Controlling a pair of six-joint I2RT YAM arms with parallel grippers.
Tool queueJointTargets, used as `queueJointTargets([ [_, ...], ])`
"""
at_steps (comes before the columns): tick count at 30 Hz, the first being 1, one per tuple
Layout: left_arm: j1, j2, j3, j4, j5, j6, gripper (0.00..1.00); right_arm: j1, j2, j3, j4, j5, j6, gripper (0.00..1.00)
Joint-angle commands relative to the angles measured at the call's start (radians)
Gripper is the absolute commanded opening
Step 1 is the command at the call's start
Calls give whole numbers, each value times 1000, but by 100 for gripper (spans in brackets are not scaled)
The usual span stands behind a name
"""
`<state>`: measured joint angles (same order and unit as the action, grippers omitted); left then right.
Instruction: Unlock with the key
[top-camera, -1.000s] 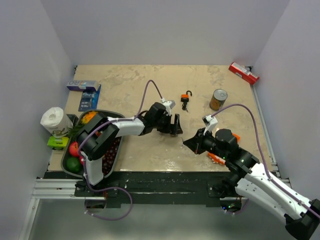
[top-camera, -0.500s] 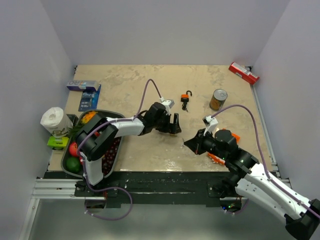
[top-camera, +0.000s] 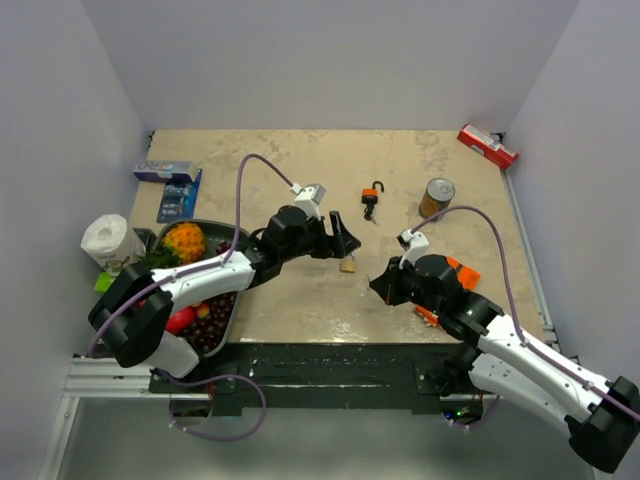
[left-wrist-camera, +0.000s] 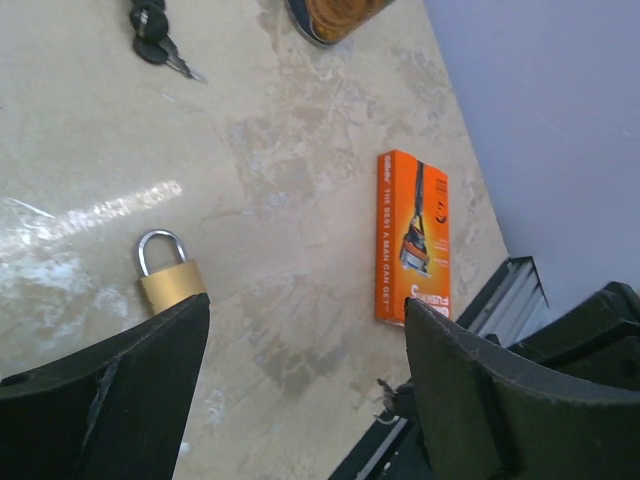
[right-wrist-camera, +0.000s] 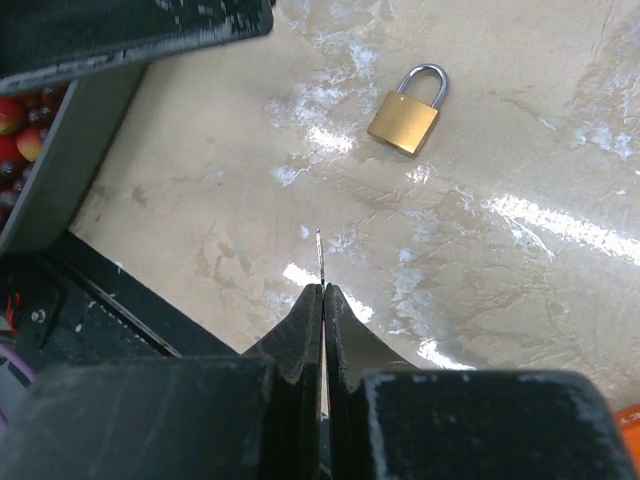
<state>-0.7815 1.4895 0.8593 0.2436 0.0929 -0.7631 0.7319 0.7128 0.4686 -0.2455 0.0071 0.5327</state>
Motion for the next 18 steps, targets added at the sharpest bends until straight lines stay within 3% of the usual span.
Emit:
queueJointTargets([
  [1, -42, 15, -22, 51, 39, -143, 82, 34, 49, 10, 112, 83, -14, 0],
  [18, -110, 78, -52, 40, 33, -307, 84, 190, 158, 67, 129, 372, -45, 0],
])
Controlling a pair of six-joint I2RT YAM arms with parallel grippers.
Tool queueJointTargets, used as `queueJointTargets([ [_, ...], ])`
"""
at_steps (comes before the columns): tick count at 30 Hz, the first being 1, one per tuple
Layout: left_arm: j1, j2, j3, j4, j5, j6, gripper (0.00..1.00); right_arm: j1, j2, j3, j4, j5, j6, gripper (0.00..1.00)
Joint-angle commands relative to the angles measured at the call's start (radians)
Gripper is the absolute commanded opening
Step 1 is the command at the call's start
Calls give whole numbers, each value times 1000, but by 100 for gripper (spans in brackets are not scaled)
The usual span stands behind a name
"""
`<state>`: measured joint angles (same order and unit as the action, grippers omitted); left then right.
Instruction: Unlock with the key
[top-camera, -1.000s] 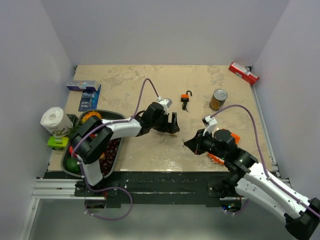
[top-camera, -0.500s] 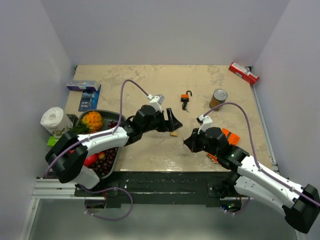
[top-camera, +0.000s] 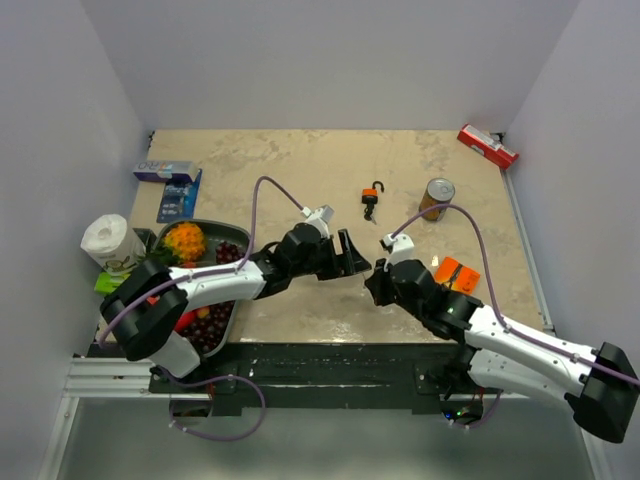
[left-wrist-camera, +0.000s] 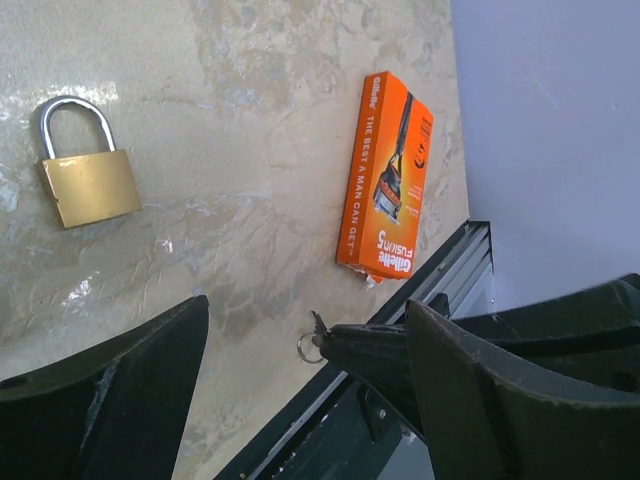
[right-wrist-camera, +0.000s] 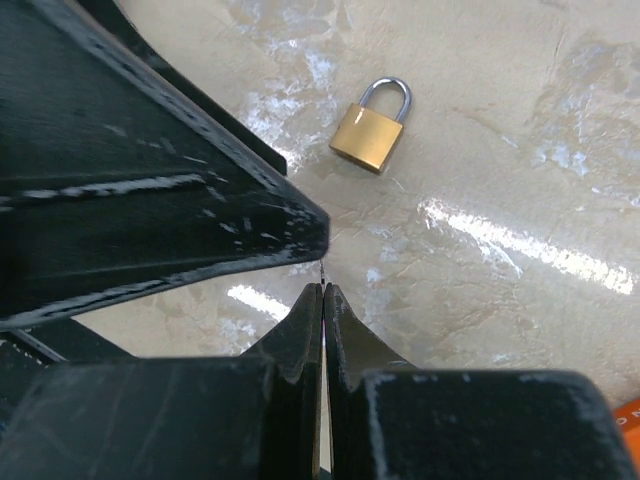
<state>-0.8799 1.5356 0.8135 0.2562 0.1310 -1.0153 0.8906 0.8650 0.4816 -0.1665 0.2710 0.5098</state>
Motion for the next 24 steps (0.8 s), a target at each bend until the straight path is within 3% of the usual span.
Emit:
queueJointTargets([
  [1, -13, 37, -7, 31, -2, -58, 84, 40, 9, 55, 50, 115, -24, 0],
  [9, -24, 78, 10, 40, 25, -59, 79, 139, 66, 89, 38, 260, -22, 0],
  [17, -28, 106, 6, 81, 76, -63, 57, 209, 163, 120, 24, 401, -27, 0],
  [24, -31, 139, 10, 112, 111, -75, 47, 266, 230, 149, 33, 473, -30, 0],
])
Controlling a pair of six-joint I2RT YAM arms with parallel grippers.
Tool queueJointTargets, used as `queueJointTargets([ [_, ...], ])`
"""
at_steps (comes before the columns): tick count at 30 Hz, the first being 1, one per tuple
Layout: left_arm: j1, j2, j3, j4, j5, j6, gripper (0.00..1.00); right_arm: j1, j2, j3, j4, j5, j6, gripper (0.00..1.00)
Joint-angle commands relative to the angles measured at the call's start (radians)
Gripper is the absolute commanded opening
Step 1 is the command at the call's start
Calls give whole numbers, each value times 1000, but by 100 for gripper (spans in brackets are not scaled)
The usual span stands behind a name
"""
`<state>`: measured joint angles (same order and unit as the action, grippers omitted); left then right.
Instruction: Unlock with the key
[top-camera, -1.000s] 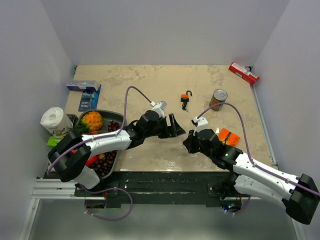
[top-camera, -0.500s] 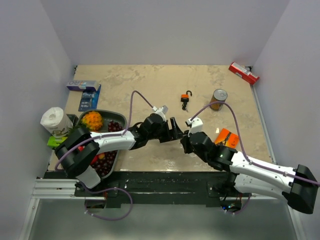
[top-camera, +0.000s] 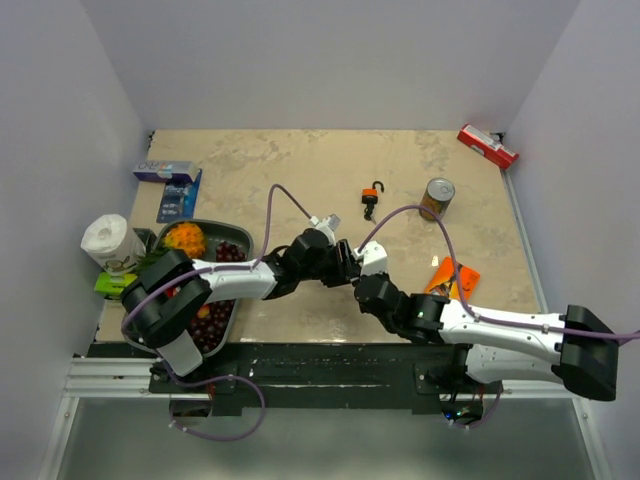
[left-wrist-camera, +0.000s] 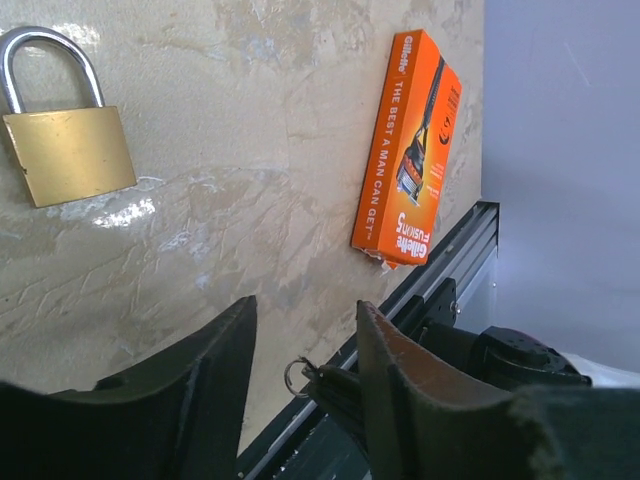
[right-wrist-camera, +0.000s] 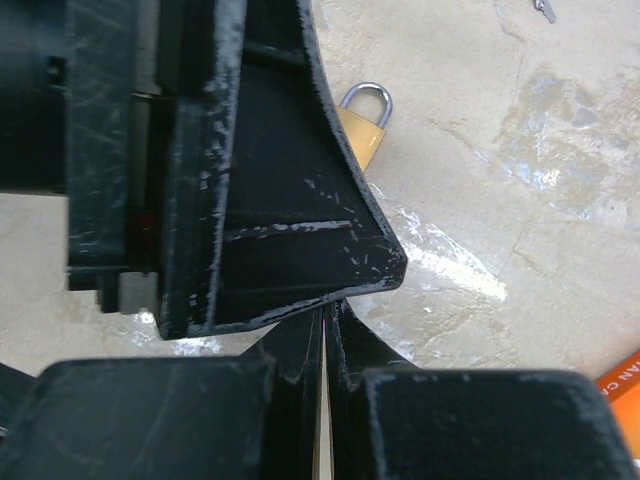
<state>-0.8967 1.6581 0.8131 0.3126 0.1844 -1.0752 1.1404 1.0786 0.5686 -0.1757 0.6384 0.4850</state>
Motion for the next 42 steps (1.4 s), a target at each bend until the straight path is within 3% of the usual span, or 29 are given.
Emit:
queueJointTargets([
  [1, -16, 19, 9, 60, 67, -17, 45, 22, 21, 62, 44, 109, -2, 0],
  [12, -27, 35, 6, 75, 82, -23, 15, 39, 67, 71, 28, 185, 26, 0],
  [18, -31, 48, 11, 83, 92, -28, 12, 47, 96, 83, 10, 230, 53, 0],
  [20, -33, 51, 14, 86, 96, -25, 0, 48, 107, 85, 13, 228, 56, 0],
  [27, -30, 40, 6, 88, 69, 0, 0, 48, 116, 86, 24, 149, 79, 0],
  [36, 48, 20, -40, 158, 104, 50, 0, 45, 69, 44, 88, 34, 63, 33],
  [42, 87, -60, -63, 98, 59, 138, 0, -14, -78, -24, 122, -77, 50, 49],
])
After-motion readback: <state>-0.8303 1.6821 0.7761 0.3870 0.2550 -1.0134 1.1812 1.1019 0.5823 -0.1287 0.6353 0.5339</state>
